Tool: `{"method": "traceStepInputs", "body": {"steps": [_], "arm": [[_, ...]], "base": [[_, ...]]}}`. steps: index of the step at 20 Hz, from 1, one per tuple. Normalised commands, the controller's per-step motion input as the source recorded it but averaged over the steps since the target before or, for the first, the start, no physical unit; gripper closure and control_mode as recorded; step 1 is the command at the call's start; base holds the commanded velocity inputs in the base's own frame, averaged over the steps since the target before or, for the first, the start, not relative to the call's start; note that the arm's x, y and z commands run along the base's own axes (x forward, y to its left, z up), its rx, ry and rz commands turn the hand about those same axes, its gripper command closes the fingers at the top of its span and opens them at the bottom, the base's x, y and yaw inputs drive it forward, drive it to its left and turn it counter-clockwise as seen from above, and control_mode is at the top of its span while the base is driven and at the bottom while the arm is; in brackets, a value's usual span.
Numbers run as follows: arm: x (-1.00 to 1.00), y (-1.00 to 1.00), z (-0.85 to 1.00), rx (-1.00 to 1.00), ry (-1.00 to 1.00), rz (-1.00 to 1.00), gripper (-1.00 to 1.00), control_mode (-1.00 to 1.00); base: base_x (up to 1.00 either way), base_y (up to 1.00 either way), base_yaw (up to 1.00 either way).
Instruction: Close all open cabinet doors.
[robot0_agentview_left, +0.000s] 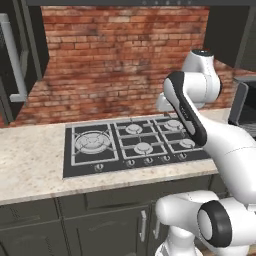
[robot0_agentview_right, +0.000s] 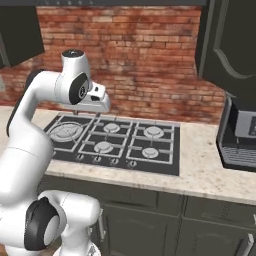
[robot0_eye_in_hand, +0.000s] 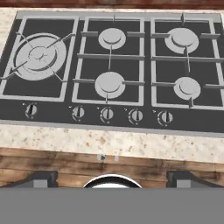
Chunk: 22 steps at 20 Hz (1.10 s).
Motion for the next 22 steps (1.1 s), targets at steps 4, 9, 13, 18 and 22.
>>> {"method": "traceStepInputs", "body": {"steps": [4, 9, 13, 18, 22], "arm": [[0.0, 0.0, 0.0, 0.0, 0.0, 0.0, -1.0, 1.0], [0.0, 0.0, 0.0, 0.0, 0.0, 0.0, -1.0, 1.0], [0.0, 0.0, 0.0, 0.0, 0.0, 0.0, -1.0, 1.0], [0.0, 0.0, 0.0, 0.0, 0.0, 0.0, -1.0, 1.0], [0.0, 0.0, 0.0, 0.0, 0.0, 0.0, -1.0, 1.0]], "base": [[-0.48, 0.0, 0.01], [-0.4, 0.25, 0.14], [-0.32, 0.31, 0.33], [-0.29, 0.41, 0.39], [-0.32, 0.38, 0.43]]}}
